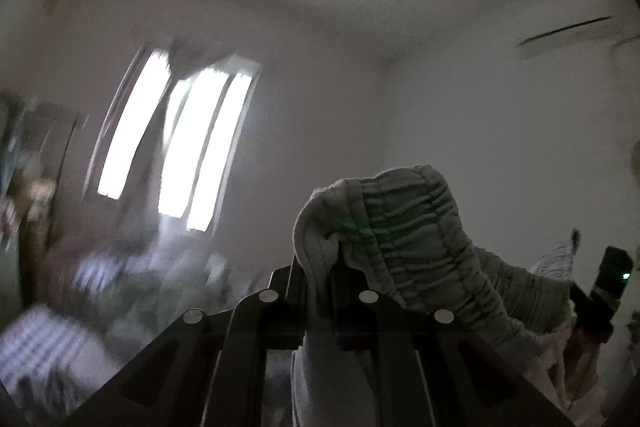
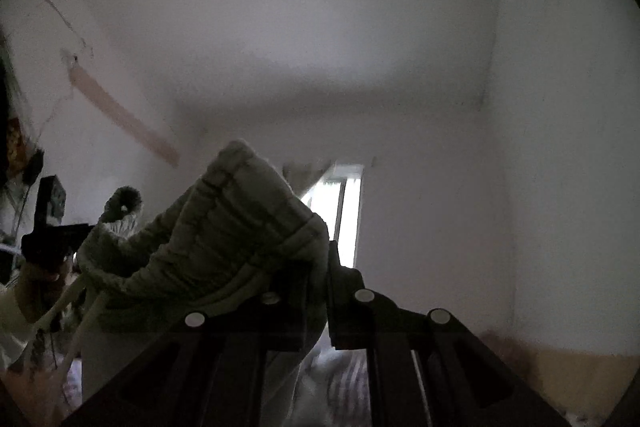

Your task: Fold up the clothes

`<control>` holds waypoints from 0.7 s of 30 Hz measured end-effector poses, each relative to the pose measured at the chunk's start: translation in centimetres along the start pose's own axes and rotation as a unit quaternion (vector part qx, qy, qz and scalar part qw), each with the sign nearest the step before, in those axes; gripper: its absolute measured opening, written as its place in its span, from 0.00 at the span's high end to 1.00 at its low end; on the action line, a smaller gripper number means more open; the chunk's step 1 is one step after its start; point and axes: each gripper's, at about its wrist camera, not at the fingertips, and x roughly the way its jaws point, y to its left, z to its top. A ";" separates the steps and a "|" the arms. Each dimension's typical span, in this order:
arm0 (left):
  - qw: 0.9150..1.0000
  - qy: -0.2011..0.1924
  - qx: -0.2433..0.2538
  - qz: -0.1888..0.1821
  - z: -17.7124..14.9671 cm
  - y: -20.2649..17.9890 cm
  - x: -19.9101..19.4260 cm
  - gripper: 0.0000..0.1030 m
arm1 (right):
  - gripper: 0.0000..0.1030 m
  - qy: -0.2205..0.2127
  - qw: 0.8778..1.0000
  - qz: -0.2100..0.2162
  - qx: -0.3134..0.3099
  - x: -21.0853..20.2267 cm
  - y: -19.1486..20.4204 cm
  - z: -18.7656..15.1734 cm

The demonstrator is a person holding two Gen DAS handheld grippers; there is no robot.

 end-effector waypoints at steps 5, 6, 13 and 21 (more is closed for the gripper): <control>0.986 0.131 -0.049 0.094 -10.0 7.6 6.8 0.92 | 0.94 0.166 0.986 0.015 0.013 6.7 0.4 -9.1; 0.979 0.156 -0.055 0.115 -12.6 9.2 7.9 0.92 | 0.94 0.206 0.978 0.017 0.017 8.2 0.6 -12.1; 0.939 0.252 -0.116 0.204 -27.8 16.8 10.9 0.92 | 0.94 0.422 0.904 0.054 0.028 15.4 2.8 -33.6; 0.931 0.242 -0.109 0.251 -32.6 21.8 10.9 0.92 | 0.92 0.507 0.855 0.081 0.076 17.9 0.6 -50.5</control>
